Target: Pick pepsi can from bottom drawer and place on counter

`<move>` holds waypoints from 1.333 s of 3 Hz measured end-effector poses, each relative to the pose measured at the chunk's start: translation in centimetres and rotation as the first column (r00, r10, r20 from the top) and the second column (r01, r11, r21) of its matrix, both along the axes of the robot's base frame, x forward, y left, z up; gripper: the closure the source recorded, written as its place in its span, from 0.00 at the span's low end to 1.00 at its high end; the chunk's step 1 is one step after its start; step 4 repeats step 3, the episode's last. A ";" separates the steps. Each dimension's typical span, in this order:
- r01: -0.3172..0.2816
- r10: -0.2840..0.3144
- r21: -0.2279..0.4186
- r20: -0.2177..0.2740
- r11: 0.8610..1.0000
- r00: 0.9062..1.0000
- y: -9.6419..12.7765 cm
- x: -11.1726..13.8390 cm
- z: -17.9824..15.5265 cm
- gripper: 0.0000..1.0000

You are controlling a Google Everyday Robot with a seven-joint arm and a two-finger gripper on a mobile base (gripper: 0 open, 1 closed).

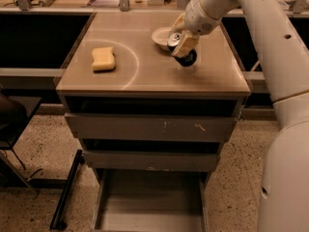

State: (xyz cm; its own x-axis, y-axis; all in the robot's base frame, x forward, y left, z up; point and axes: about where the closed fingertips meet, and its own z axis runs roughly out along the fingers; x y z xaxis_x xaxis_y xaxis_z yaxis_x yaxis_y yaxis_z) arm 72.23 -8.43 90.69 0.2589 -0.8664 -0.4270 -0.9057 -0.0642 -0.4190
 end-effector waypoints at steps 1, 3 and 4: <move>0.000 0.000 0.000 0.000 1.000 1.000 0.0 0.0 0.0 0.12; 0.000 0.000 0.000 0.000 1.000 1.000 0.0 0.0 0.0 0.00; 0.000 0.000 0.000 0.000 1.000 1.000 0.0 0.0 0.0 0.00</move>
Offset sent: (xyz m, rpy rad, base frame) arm 0.0000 0.0000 0.0000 0.0000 0.0000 0.0000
